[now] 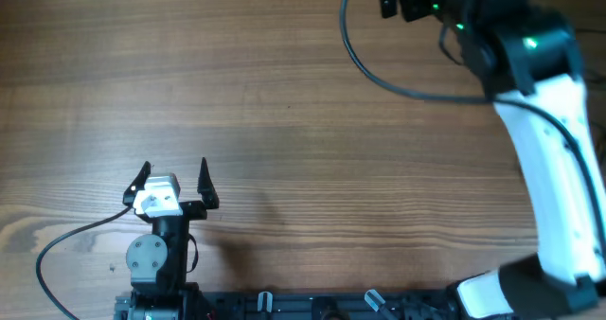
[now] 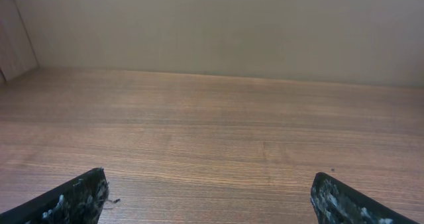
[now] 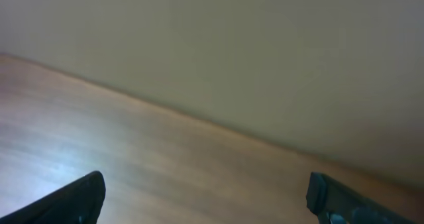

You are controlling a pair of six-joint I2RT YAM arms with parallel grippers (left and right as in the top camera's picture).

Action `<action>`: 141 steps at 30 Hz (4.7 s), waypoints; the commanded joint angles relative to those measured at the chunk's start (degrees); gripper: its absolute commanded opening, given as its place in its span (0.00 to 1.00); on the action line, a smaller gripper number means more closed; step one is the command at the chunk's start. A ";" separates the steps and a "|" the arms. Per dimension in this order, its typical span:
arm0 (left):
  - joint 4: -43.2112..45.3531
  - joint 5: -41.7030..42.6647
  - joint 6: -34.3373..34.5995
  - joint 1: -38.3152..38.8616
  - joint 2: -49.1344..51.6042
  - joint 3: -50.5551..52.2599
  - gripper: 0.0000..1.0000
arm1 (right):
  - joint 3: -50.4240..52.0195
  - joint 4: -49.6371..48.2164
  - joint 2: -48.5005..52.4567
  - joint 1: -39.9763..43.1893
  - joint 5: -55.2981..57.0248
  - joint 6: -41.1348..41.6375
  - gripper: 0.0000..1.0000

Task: Untangle cables

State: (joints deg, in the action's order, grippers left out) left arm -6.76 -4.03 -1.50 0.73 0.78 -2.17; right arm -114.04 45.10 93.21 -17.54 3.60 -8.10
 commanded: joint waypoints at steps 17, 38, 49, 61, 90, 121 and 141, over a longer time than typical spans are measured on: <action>0.33 -0.52 -1.29 -0.37 -0.50 0.59 1.00 | 45.72 -24.70 -33.66 14.40 -12.94 -9.86 1.00; 0.33 -0.52 -1.29 -0.37 -0.50 0.59 1.00 | 84.35 -41.59 -68.35 19.12 -13.62 -9.68 1.00; 0.33 -0.52 -1.29 -0.37 -0.50 0.59 1.00 | 94.29 -41.57 -81.37 19.45 -14.03 -9.64 1.00; 0.33 -0.52 -1.29 -0.37 -0.50 0.59 1.00 | 99.54 -41.48 -91.58 19.50 -14.23 -9.64 1.00; 0.33 -0.52 -1.29 -0.37 -0.50 0.59 1.00 | 110.16 -55.08 -93.00 19.50 -17.25 -7.04 1.00; 0.33 -0.52 -1.29 -0.37 -0.50 0.59 1.00 | 113.77 -53.94 -93.04 21.53 -18.29 -3.89 1.00; 0.33 -0.52 -1.29 -0.37 -0.50 0.59 1.00 | 113.77 -45.64 -93.04 21.53 -10.88 9.62 1.00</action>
State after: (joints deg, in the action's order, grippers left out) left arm -6.74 -4.03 -1.50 0.73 0.80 -2.17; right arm -0.45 -0.60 1.10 3.81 -11.38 -4.51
